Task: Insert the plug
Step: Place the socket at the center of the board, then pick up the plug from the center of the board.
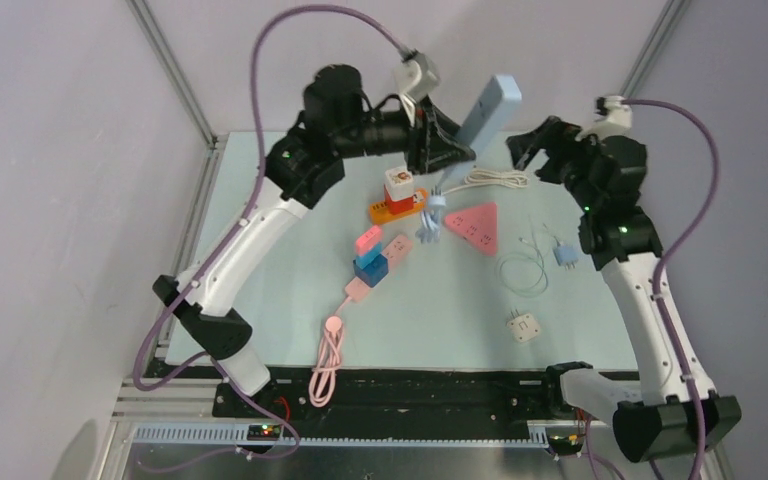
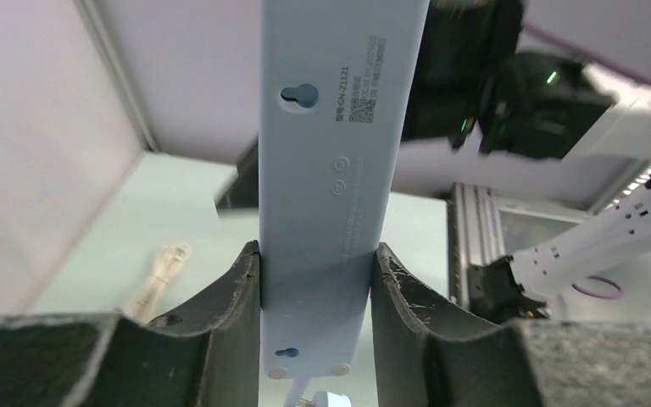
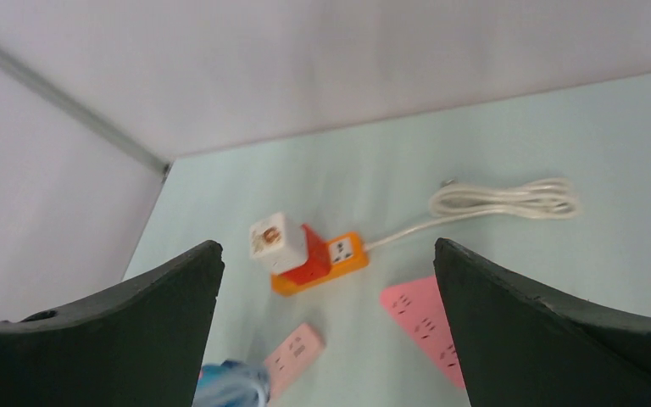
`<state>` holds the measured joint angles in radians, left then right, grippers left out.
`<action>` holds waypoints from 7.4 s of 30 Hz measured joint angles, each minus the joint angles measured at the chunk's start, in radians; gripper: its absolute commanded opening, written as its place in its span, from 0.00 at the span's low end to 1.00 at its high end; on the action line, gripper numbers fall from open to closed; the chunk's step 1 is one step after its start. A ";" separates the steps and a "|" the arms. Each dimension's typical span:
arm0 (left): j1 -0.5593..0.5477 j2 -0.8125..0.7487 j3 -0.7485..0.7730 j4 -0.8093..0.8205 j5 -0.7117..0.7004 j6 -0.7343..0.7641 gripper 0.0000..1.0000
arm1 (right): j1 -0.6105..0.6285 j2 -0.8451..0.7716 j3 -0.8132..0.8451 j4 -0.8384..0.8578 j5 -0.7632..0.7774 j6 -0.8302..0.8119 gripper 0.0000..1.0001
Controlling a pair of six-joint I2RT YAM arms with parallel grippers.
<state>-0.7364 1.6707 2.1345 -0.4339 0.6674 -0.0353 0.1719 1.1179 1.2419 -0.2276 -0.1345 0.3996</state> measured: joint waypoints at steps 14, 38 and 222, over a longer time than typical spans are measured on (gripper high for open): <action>-0.028 0.002 -0.336 0.045 0.105 -0.071 0.00 | -0.262 -0.243 -0.086 0.096 -0.294 0.082 0.99; 0.036 0.020 -0.305 0.121 0.546 -0.116 0.00 | -0.080 -0.030 -0.164 0.800 -1.070 0.447 0.60; 0.177 -0.271 -0.615 0.072 -0.341 0.046 1.00 | -0.253 0.979 0.127 0.122 -0.762 0.046 0.00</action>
<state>-0.5594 1.3998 1.5200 -0.3618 0.3260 0.0105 -0.0814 2.0968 1.3685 -0.1059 -0.8967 0.4454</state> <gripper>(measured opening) 0.996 0.339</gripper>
